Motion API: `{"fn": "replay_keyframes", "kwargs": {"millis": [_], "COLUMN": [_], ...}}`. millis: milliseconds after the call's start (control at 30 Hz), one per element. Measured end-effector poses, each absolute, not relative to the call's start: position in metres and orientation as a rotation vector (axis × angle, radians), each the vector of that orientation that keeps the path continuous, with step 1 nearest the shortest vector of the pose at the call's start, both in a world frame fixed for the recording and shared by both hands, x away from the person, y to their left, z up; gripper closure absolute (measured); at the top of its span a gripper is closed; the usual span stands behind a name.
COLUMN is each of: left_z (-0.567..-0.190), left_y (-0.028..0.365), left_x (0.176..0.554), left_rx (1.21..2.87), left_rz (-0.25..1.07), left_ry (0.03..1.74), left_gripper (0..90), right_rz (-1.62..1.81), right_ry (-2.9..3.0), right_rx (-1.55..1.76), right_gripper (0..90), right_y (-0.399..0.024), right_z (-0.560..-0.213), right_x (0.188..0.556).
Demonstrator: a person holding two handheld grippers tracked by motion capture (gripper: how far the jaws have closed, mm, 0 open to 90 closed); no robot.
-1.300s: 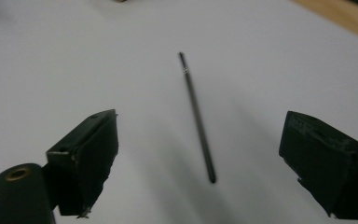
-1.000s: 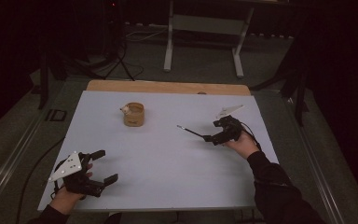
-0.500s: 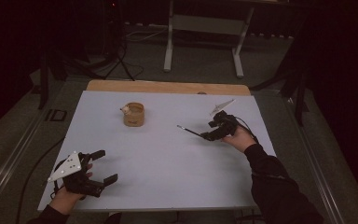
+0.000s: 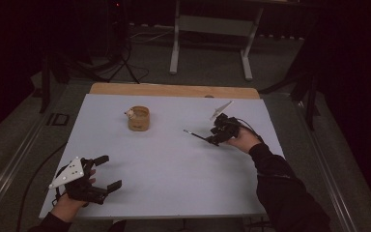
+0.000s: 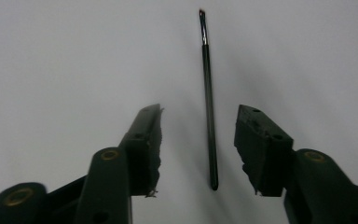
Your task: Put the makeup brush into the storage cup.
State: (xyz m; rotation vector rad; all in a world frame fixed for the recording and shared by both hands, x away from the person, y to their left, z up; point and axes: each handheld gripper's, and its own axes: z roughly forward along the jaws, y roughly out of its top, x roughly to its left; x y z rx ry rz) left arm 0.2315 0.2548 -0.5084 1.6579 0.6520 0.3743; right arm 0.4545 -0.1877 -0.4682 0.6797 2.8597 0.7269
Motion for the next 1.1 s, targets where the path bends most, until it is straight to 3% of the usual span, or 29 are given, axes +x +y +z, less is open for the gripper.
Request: {"fn": "replay_keyframes", "kwargs": {"millis": [400, 1100], "left_z": [-0.509, -0.509], "left_y": [0.255, 0.255], "left_x": [0.232, 0.231], "left_rx": [1.660, 1.657], "left_rz": [0.373, 0.367], "left_ry": [0.648, 0.645], "left_gripper": [0.2, 0.2], "right_rz": [0.573, 0.346], "right_ry": [2.916, 2.964], "right_rx": [0.658, 0.640], "right_gripper": [69.6, 80.0], "right_y": [-0.176, -0.158], "right_z": [-0.481, -0.503], "right_x": [0.467, 0.481]}}
